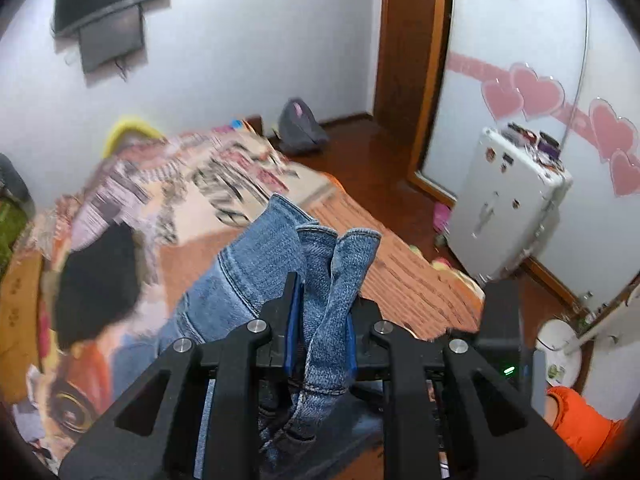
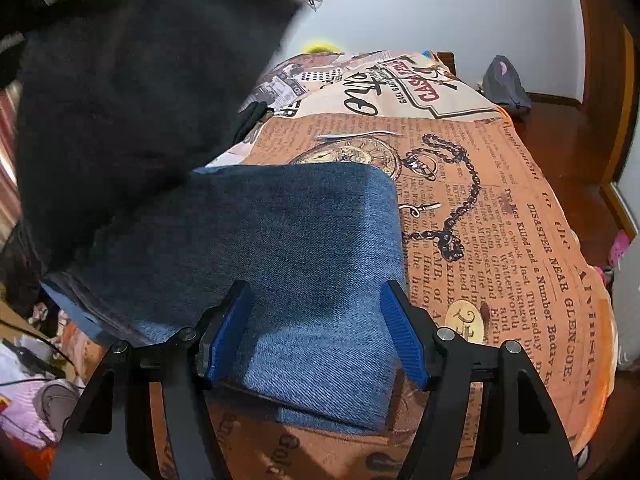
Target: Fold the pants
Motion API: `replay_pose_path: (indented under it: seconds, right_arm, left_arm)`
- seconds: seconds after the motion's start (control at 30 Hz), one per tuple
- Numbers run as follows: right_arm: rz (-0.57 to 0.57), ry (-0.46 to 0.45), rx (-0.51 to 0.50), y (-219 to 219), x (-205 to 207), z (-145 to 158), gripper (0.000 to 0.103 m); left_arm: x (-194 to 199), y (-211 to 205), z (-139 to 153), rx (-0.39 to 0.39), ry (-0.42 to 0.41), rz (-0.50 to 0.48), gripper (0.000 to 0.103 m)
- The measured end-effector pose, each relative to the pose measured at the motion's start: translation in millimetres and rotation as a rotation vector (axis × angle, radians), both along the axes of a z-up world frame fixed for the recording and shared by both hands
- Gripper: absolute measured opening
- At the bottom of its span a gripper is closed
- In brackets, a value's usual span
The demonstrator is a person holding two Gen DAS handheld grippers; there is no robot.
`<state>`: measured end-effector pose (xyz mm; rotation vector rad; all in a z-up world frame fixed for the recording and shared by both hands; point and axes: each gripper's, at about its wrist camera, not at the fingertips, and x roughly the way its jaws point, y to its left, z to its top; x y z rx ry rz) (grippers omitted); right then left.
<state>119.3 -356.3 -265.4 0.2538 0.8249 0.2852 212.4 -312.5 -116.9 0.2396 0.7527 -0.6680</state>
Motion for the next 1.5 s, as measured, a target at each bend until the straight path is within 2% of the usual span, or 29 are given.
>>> replay_pose_path:
  seconds: [0.17, 0.33, 0.43, 0.5, 0.57, 0.67, 0.77, 0.9, 1.0, 1.13, 1.23, 1.33, 1.47, 1.5]
  right_arm:
    - [-0.038, -0.007, 0.01, -18.4, -9.2, 6.2, 0.064]
    - [-0.092, -0.012, 0.007, -41.0, -22.3, 10.8, 0.064]
    - [-0.118, -0.016, 0.0, -50.1, -28.6, 13.9, 0.064]
    - [-0.13, -0.016, 0.001, -54.7, -29.9, 14.8, 0.064]
    - [-0.137, -0.014, 0.003, -56.5, -33.3, 15.2, 0.064]
    - [-0.147, -0.01, 0.002, -58.7, -39.3, 15.7, 0.064]
    - [-0.15, -0.013, -0.002, -59.2, -46.0, 18.4, 0.064]
    - [-0.149, -0.025, -0.012, -58.4, -52.2, 26.0, 0.064]
    - [-0.138, -0.035, -0.021, -54.1, -53.4, 31.4, 0.064]
    - [-0.117, -0.042, -0.022, -42.8, -50.8, 35.2, 0.064]
    - [-0.091, -0.038, -0.015, -28.6, -47.7, 34.8, 0.064]
    - [-0.055, -0.017, -0.009, -10.5, -43.5, 30.3, 0.064]
    - [-0.016, 0.014, -0.013, 13.1, -37.8, 21.4, 0.066]
    - [-0.014, 0.016, -0.04, 19.4, -34.5, 18.4, 0.067]
  left_arm:
    - [-4.4, -26.4, -46.6, 0.072, 0.078, -0.038, 0.019]
    - [-8.8, -34.1, -77.9, 0.096, 0.154, -0.034, 0.02]
    - [-11.5, -37.4, -86.4, 0.103, 0.186, -0.036, 0.032]
    - [-13.8, -40.0, -90.0, 0.094, 0.21, -0.044, 0.051]
    - [-14.2, -39.7, -89.4, 0.092, 0.219, -0.025, 0.06]
    - [-12.6, -35.7, -83.2, 0.058, 0.242, -0.021, 0.064]
    - [-14.1, -27.7, -69.0, 0.042, 0.217, -0.007, 0.064]
    - [-11.2, -2.6, -37.3, 0.016, 0.127, 0.038, 0.064]
    - [7.7, 32.7, -15.4, 0.033, 0.058, 0.108, 0.065]
    - [49.8, 88.6, -10.2, 0.05, 0.073, 0.207, 0.068]
    - [89.2, 127.9, -26.0, 0.112, 0.091, 0.286, 0.068]
    - [125.7, 158.0, -59.1, 0.186, 0.137, 0.343, 0.068]
    - [158.7, 177.3, -112.1, 0.274, 0.208, 0.35, 0.069]
    - [161.6, 180.8, -122.8, 0.271, 0.224, 0.338, 0.069]
